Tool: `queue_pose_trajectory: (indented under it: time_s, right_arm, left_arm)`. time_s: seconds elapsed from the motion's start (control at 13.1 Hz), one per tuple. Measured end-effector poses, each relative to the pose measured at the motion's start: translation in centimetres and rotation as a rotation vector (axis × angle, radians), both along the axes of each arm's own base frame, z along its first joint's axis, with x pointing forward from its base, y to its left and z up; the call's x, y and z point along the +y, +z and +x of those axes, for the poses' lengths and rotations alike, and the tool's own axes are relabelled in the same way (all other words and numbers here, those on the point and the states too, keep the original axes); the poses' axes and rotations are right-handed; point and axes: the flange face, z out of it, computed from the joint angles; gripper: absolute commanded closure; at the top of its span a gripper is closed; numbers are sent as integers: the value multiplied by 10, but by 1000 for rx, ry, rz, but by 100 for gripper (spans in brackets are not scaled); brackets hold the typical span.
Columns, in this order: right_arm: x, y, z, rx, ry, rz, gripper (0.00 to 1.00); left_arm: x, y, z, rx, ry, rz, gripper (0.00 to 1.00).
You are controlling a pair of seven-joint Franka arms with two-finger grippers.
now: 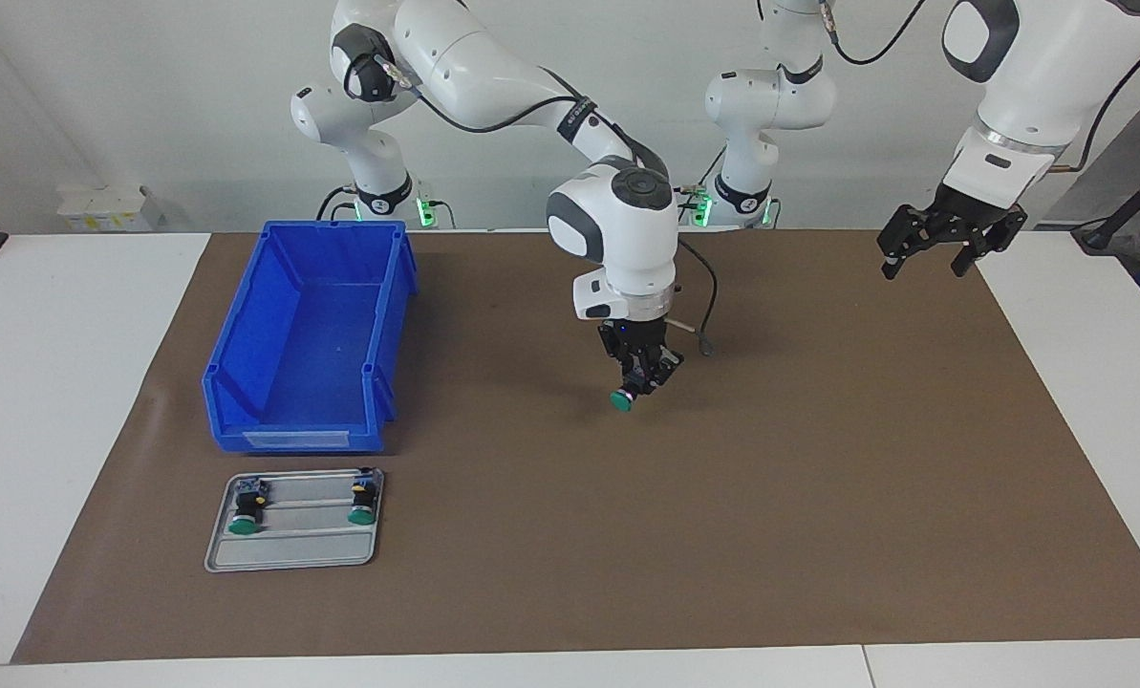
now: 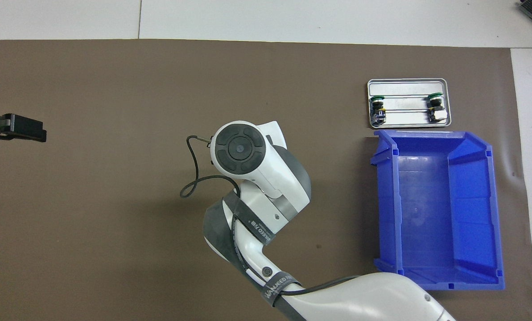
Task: Place and press button with both arms
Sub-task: 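Carry the green button with the right gripper to the table center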
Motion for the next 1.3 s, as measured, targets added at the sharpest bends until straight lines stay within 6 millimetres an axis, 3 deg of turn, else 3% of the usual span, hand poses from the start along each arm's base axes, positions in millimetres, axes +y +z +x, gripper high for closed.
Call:
queue_pose_trajectory:
  time_s: [0.38,0.69,0.99,1.22,1.3]
  right_arm:
    - [28,-26,-22,21,-384,11,100]
    - [33,-33,-22,36,-623,66,100]
    - [35,-43,-18,65,-700,133,100]
    - [32,-69,-22,89,-712,142,100]
    - [31,-76,-25,93,-711,135,79]
  left_arm:
    - [-1,0,0,0,-2,0,0]
    - [-3,0,0,0,-6,0,0]
    - [-11,0,0,-1,-23,0,0]
    - [-14,0,0,-3,-62,2,0]
    - [-14,1,0,-4,-85,3,0]
